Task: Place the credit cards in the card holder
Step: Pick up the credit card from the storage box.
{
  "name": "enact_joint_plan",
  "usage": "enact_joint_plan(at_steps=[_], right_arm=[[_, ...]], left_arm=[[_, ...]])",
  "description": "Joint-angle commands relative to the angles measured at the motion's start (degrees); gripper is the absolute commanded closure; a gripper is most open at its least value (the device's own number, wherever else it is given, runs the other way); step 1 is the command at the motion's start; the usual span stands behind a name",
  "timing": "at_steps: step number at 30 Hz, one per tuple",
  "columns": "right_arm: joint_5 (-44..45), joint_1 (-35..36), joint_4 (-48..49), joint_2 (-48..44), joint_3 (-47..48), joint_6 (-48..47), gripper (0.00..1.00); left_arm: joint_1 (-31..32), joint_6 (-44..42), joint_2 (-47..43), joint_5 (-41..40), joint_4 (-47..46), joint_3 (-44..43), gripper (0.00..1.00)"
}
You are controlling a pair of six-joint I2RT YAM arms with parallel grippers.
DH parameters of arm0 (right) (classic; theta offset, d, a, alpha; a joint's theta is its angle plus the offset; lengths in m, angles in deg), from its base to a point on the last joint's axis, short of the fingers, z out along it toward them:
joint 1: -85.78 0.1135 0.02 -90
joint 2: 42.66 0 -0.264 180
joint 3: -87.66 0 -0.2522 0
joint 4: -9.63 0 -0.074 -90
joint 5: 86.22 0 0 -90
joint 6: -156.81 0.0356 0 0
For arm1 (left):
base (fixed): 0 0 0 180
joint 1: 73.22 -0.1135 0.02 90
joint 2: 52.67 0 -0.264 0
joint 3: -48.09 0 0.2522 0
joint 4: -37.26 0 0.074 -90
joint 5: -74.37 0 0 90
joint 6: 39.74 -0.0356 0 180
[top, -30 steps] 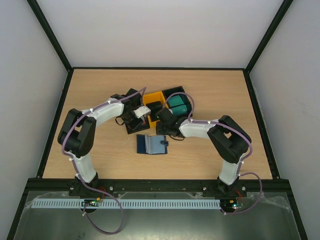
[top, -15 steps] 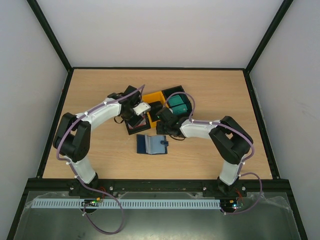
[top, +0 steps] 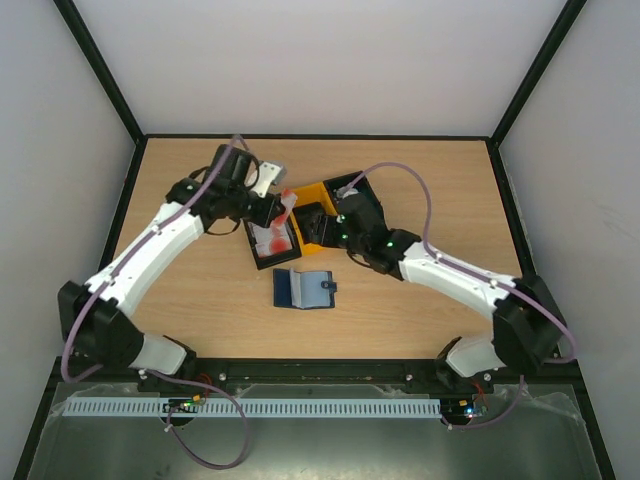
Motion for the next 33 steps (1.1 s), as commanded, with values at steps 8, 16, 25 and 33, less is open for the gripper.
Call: enact_joint_plan(at_steps=[8,16,25,33], right_arm=[[-22.3,-0.2,11.7,-15.7,-2.6,14.2,0.34],[-26.9,-0.2,14.8,-16.0,-3.9,23.7,0.47],[-28.5,-0.2,25.5,-18.7,-10.4,34.6,0.76],[-26.8,-0.2,29.9,-19.3,-13.8,38.2,0.98]], left_arm=[[-1.3,62.5,-18.0,18.0,-29.4,13.1,0.97],[0.8,84.4,-22.5,24.5,-48.9,20.6,0.98],[0.9,88.7,-25.6,24.8,-51.8,25.0,0.97],[-0.3,83.9,-29.5,22.7,-49.0,26.9,0.74]])
